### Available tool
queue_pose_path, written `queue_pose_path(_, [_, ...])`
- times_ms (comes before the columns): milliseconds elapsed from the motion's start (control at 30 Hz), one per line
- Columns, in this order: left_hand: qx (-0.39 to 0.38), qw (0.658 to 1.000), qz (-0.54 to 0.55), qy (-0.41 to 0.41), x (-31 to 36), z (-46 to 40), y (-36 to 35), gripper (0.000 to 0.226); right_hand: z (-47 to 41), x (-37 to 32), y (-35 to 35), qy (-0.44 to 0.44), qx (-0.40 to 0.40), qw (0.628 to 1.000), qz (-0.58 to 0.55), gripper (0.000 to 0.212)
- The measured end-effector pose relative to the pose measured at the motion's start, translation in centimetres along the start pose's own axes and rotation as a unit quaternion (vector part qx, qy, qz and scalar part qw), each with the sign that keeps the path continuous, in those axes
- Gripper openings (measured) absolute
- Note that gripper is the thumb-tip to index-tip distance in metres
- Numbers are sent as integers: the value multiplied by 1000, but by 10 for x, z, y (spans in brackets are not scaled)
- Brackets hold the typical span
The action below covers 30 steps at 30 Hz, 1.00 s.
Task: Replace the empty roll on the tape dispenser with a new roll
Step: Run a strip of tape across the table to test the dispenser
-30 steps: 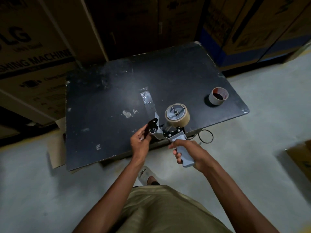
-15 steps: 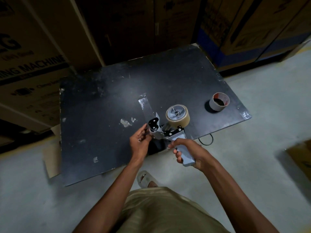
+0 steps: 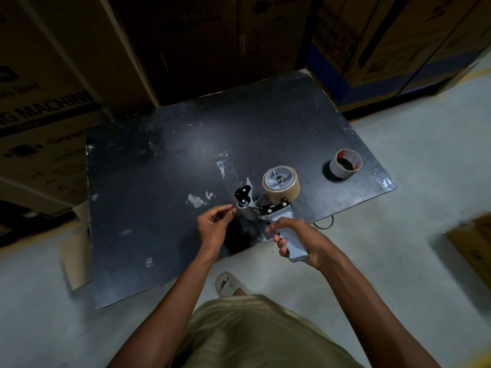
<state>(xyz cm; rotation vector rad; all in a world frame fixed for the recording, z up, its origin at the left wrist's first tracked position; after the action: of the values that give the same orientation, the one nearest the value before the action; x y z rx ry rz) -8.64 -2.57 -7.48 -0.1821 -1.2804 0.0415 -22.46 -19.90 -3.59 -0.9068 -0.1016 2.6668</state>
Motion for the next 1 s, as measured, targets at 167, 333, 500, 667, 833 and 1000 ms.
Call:
queue_pose_path(167, [10, 1000, 8, 1, -2, -4, -2, 17, 0, 1, -6, -3, 1, 1000, -5, 30])
queue_pose_path(333, [-2, 1000, -14, -28, 0, -3, -6, 21, 3, -2, -10, -5, 3, 1000, -14, 23])
queue_pose_path(500, [-32, 996, -56, -68, 6, -3, -12, 27, 4, -1, -10, -9, 7, 1000, -14, 26])
queue_pose_path(667, [-39, 991, -87, -96, 10, -3, -19, 31, 3, -2, -14, -6, 15, 1000, -22, 12])
queue_pose_path(833, [-91, 987, -90, -99, 5, 1, -27, 39, 0, -6, -18, -4, 16, 999, -50, 10])
queue_pose_path(1000, [-102, 994, -40, -27, -13, 2, -37, 45, -4, -15, -22, -2, 27, 997, -70, 15])
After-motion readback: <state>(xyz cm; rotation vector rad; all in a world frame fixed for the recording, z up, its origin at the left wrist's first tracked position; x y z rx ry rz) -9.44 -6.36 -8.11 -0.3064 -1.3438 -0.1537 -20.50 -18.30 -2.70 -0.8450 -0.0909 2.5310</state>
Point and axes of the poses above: each hand's wrist, its own z-axis away from the middle knuckle, its own y-axis out of the back of the hand, x = y × z, the point moved 7 cm from there along -z, towards the middle knuckle, and after that the axes turned 15 degrees about z, right-handed, at the moved point
